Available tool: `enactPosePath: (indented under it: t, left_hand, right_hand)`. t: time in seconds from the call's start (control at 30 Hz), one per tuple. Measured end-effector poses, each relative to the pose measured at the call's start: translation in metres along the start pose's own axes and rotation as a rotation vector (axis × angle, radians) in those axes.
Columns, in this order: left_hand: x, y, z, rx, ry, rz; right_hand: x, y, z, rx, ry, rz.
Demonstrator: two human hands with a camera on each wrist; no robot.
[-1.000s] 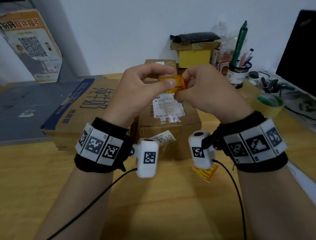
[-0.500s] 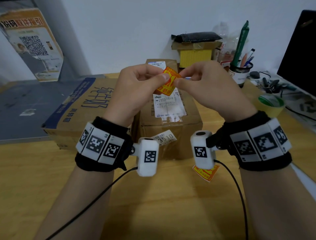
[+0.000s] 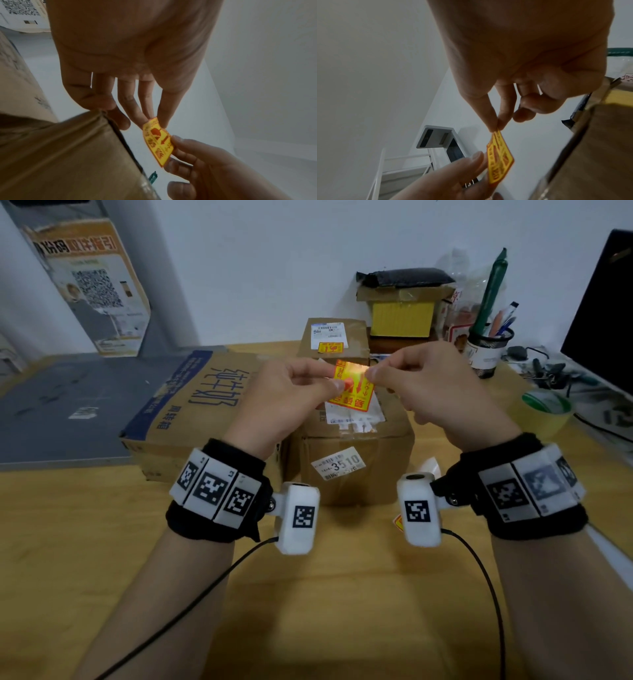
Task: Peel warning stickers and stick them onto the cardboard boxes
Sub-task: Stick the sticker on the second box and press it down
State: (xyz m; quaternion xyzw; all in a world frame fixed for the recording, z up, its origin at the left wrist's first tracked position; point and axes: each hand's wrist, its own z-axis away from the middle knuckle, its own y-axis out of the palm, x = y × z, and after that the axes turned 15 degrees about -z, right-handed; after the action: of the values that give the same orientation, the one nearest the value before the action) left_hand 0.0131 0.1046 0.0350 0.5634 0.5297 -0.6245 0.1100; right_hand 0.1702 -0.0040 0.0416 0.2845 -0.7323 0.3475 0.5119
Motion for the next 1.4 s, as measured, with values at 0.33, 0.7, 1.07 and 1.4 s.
enactPosePath:
  t: [0.33, 0.7, 1.07, 1.4]
  left_hand:
    - [-0.006, -0.007, 0.019, 0.047, -0.088, 0.011]
    - [-0.026, -0.026, 0.028, 0.069, -0.010, -0.181]
    - [-0.044, -0.048, 0.030, 0.451, 0.090, -0.670]
    - [-0.045, -0.048, 0.028, 0.444, 0.061, -0.674]
  right_hand:
    - [0.012, 0.017, 0.013, -0.127, -0.069, -0.284]
    - [0.017, 0.011, 0.035, -0.114, 0.044, 0.221]
    - [0.045, 0.004, 0.039, 0.075, -0.116, 0.337]
    - [0.037, 0.005, 0.037, 0.187, -0.121, 0.337]
